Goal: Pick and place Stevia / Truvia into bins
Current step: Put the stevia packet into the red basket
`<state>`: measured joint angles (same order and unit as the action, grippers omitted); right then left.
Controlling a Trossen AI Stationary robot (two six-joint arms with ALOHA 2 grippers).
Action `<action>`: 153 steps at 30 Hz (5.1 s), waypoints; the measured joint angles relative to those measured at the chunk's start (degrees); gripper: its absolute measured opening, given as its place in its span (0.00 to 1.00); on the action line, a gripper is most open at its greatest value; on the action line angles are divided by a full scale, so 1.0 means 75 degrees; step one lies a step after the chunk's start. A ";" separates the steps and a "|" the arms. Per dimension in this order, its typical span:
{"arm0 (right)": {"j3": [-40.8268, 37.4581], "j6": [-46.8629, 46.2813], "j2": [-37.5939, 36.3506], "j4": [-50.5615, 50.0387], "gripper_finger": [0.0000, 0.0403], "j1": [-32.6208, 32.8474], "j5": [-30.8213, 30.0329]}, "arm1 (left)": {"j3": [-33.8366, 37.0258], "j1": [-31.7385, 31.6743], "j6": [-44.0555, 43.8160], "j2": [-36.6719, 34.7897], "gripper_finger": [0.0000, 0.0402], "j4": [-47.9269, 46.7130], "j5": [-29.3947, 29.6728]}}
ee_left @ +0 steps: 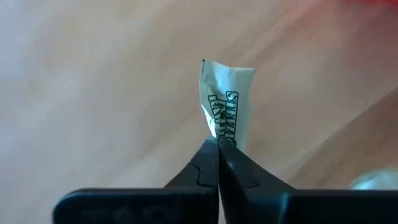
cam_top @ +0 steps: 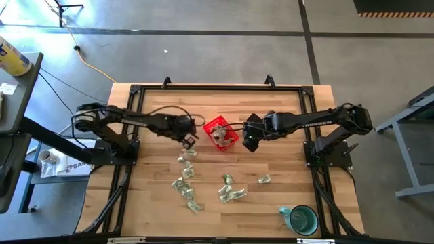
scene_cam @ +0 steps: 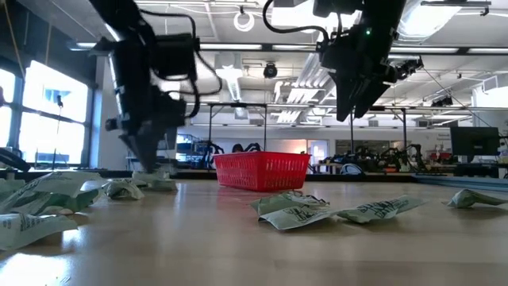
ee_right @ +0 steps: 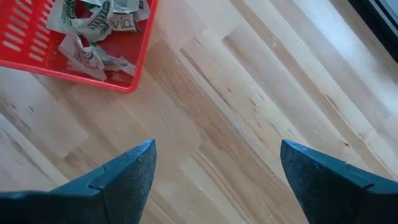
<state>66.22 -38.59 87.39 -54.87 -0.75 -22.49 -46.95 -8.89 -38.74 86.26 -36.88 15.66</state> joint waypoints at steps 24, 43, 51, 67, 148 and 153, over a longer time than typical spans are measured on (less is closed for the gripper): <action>0.0009 -0.0841 -0.0702 -0.1893 0.82 0.0408 -0.0848 | -0.2689 -0.0407 0.1569 0.1106 0.52 0.0569 -0.1868; -0.0771 0.0051 -0.0691 -0.0393 0.82 0.0192 -0.0184 | -0.0722 0.0287 0.3135 -0.0014 0.49 -0.0223 -0.2425; -0.0831 -0.0312 -0.0688 -0.0265 0.82 0.0376 -0.0157 | 0.0035 0.0287 0.3135 -0.0017 0.43 0.0003 -0.2562; -0.0831 -0.0399 -0.0688 -0.0241 0.82 0.0373 -0.0185 | 0.0489 0.0287 0.3279 -0.0017 0.06 0.1974 -0.2054; -0.2207 0.1096 -0.0598 0.1018 0.82 0.4421 0.1187 | -0.3970 -0.0162 0.3575 0.1151 0.81 -0.0402 -0.1742; -0.2648 0.1681 -0.0122 0.2577 0.82 0.4427 0.1832 | -0.4037 0.0091 0.3143 0.0792 0.73 -0.1967 -0.1100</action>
<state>46.36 -25.98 86.48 -35.55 32.45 -8.75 -77.23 -8.21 -15.16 92.20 -51.62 7.41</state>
